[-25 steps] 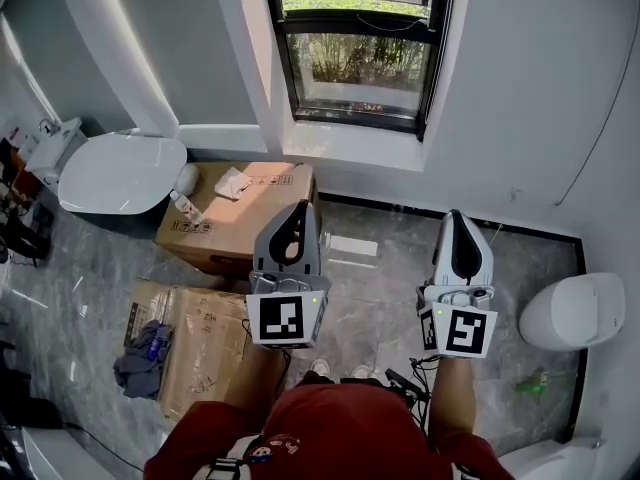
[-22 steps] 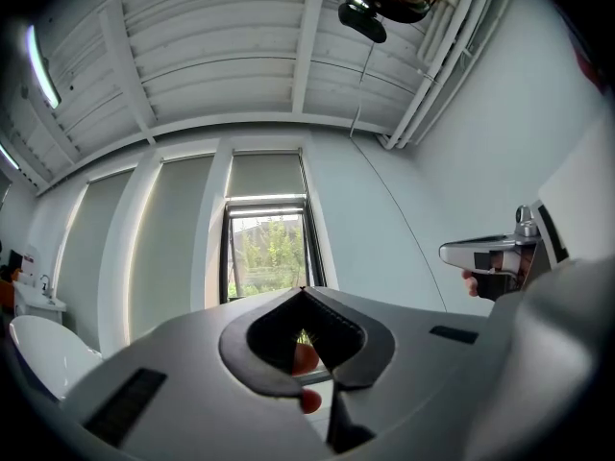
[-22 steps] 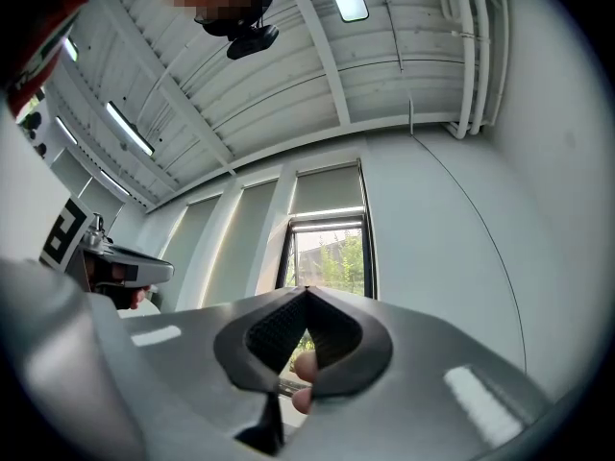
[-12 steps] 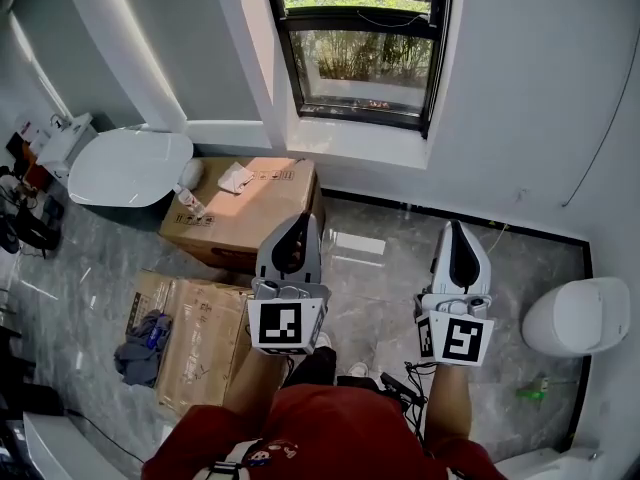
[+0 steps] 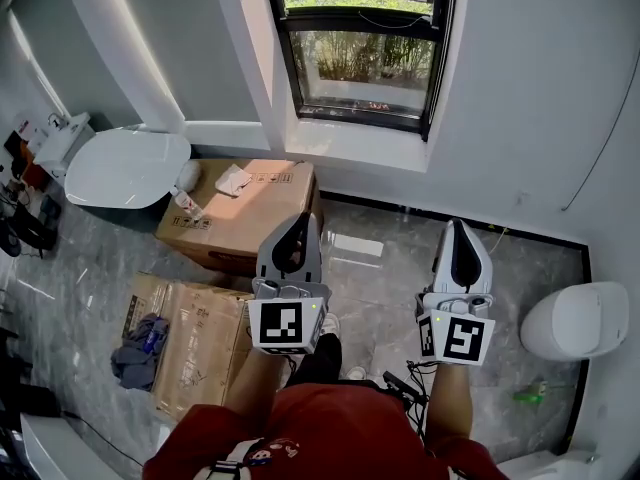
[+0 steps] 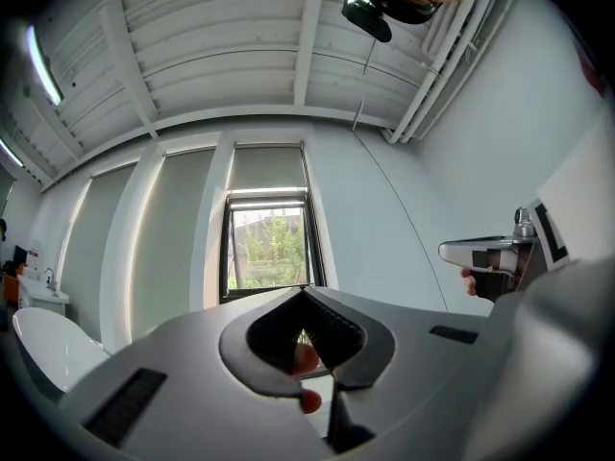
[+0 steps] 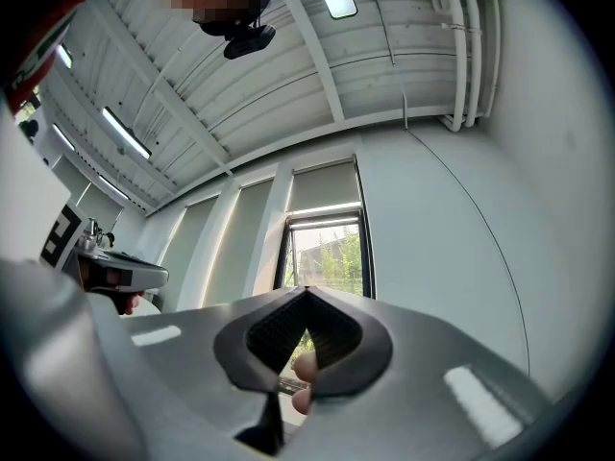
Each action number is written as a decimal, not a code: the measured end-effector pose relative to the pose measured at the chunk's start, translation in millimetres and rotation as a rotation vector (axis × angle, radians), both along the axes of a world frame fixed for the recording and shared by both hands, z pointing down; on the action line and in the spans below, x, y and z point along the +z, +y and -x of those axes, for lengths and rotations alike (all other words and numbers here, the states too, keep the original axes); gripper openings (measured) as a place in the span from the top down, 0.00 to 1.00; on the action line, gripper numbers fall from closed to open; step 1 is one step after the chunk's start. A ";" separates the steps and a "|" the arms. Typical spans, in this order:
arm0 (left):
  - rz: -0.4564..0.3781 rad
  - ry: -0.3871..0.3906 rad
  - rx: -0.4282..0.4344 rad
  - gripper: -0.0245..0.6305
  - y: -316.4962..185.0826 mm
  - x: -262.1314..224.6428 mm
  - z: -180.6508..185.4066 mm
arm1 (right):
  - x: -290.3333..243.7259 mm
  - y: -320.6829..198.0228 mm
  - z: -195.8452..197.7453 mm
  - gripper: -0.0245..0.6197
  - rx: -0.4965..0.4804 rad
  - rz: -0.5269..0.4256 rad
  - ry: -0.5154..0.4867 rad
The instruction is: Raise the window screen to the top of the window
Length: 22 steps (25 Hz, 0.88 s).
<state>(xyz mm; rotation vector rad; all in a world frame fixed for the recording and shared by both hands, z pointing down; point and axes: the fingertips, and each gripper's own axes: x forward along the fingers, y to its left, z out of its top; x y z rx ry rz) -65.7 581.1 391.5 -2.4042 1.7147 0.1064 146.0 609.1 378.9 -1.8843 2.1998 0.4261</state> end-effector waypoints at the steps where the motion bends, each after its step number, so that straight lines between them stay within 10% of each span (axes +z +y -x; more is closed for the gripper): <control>1: 0.004 0.006 -0.004 0.96 -5.3 1.5 1.3 | 0.5 -4.3 0.6 0.95 0.002 0.001 0.007; 22: -0.025 0.029 0.012 0.96 -200.8 -8.4 55.8 | -16.1 -195.6 51.1 0.95 0.031 0.003 0.073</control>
